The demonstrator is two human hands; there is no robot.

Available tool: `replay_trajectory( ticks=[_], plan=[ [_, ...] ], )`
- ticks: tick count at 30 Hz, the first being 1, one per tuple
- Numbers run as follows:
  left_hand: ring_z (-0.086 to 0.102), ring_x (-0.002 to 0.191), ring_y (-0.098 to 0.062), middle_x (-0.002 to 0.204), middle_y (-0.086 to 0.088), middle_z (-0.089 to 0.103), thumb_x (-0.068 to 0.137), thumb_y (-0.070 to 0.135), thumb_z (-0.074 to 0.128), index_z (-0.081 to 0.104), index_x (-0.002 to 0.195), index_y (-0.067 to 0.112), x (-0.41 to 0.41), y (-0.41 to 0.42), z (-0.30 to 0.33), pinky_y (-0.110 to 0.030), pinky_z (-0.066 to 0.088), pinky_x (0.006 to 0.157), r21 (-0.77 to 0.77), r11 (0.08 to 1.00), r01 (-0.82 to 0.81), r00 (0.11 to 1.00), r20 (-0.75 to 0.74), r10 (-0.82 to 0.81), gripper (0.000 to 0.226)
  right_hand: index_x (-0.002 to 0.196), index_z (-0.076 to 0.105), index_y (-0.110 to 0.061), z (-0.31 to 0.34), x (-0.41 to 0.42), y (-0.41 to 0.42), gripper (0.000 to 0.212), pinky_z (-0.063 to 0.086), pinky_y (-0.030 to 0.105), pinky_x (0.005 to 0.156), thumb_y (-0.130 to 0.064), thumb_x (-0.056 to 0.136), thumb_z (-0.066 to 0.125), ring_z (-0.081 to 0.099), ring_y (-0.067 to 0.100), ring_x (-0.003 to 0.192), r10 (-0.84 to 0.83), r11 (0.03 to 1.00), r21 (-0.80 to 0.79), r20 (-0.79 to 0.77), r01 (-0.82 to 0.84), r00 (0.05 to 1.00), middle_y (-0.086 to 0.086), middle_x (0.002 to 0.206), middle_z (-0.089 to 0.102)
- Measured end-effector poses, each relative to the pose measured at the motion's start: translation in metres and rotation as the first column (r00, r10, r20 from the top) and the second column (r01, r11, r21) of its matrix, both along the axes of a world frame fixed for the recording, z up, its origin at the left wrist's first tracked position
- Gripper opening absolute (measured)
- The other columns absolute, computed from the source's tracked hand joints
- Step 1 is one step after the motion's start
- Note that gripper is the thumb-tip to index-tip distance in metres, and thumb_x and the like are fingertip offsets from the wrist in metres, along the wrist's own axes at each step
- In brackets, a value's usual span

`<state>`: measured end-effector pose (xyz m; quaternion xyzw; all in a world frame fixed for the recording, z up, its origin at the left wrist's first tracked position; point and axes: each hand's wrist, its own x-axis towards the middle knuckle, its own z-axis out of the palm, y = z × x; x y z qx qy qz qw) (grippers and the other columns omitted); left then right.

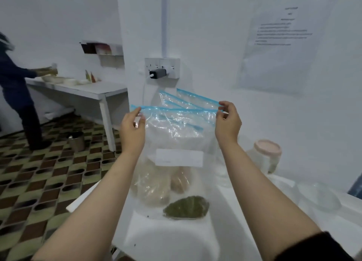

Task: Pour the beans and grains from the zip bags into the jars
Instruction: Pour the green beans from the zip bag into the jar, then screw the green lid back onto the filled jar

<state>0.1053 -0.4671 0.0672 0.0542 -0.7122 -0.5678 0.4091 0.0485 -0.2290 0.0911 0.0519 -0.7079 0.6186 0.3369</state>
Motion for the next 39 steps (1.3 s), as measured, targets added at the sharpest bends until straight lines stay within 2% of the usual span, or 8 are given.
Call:
replay_trajectory(
  ticks=[3,7,11,19,22,27,33,39],
  plan=[
    [0.051,0.111,-0.007,0.13,0.005,0.051,0.102,0.018,0.054,0.05,0.144,0.016,-0.007,0.001,-0.005,-0.004,0.037,0.09,-0.1,0.995,-0.016,0.997,0.075,0.023,0.042,0.126,0.062,-0.014,-0.01,-0.011,-0.009,0.037,0.042,0.019,0.086,0.0,0.095,0.047,0.059,0.021,0.1,-0.016,0.999,0.043,0.031,0.015,0.999,0.004,0.12,0.06],
    [0.026,0.145,-0.027,0.157,-0.005,0.03,0.101,0.033,0.055,0.048,0.145,0.022,-0.009,-0.001,-0.013,-0.051,0.027,0.118,-0.364,0.924,-0.118,0.973,0.142,0.18,0.046,0.135,0.057,-0.017,-0.014,-0.005,-0.01,0.039,0.037,0.028,0.109,-0.005,0.098,0.05,0.049,0.02,0.126,-0.006,0.992,0.126,-0.009,0.007,1.0,0.003,0.136,0.05],
    [0.013,0.149,-0.028,0.159,-0.002,0.027,0.1,0.04,0.052,0.053,0.14,0.027,0.011,0.025,-0.008,-0.059,0.017,0.118,-0.512,0.843,-0.166,0.981,0.0,0.193,0.042,0.137,0.056,-0.019,-0.01,0.027,-0.011,0.04,0.021,0.018,0.111,-0.009,0.099,0.053,0.033,0.02,0.142,-0.028,0.981,0.19,-0.071,0.042,0.997,0.005,0.149,0.042],
    [0.033,0.141,-0.013,0.146,0.012,0.044,0.099,0.03,0.056,0.054,0.139,0.028,0.085,0.137,-0.008,-0.034,0.03,0.117,-0.328,0.919,0.22,0.944,-0.165,-0.285,0.039,0.128,0.055,-0.037,-0.006,0.16,0.038,0.038,0.049,0.029,0.097,-0.013,0.099,0.057,0.057,0.006,0.114,-0.058,0.998,0.013,-0.116,0.06,0.992,-0.02,0.129,0.055],
    [0.039,0.139,-0.011,0.141,0.015,0.047,0.098,0.029,0.057,0.054,0.136,0.029,0.116,0.187,-0.009,-0.016,0.029,0.112,-0.25,0.875,0.415,0.869,-0.175,-0.463,0.038,0.127,0.057,-0.033,-0.007,0.215,0.078,0.035,0.049,0.021,0.091,-0.011,0.099,0.058,0.06,0.007,0.11,-0.116,0.993,0.001,-0.091,0.116,0.989,-0.016,0.126,0.059],
    [0.041,0.136,-0.004,0.138,0.014,0.049,0.098,0.032,0.056,0.055,0.136,0.028,0.152,0.278,-0.017,-0.017,0.035,0.11,-0.209,0.722,0.659,0.712,-0.137,-0.689,0.038,0.125,0.058,-0.03,-0.011,0.293,0.157,0.037,0.047,0.016,0.087,-0.003,0.099,0.056,0.06,0.01,0.11,-0.306,0.95,0.044,-0.072,0.31,0.949,-0.012,0.124,0.061],
    [0.038,0.135,0.003,0.138,0.017,0.048,0.096,0.035,0.054,0.053,0.136,0.034,0.183,0.376,-0.052,-0.033,0.035,0.114,-0.111,0.584,0.804,0.586,-0.017,-0.81,0.04,0.119,0.062,-0.031,-0.035,0.356,0.267,0.034,0.046,0.013,0.083,-0.004,0.098,0.054,0.06,0.005,0.104,-0.521,0.853,0.072,0.043,0.518,0.852,-0.015,0.115,0.064],
    [0.034,0.126,0.021,0.142,0.016,0.041,0.093,0.046,0.049,0.047,0.137,0.04,0.196,0.42,-0.1,0.002,0.028,0.101,0.043,0.582,0.812,0.571,0.142,-0.808,0.044,0.13,0.055,-0.034,-0.114,0.348,0.36,0.038,0.045,0.025,0.096,-0.014,0.098,0.056,0.052,0.011,0.117,-0.514,0.854,0.327,0.401,0.406,0.758,-0.012,0.128,0.054]
  ],
)
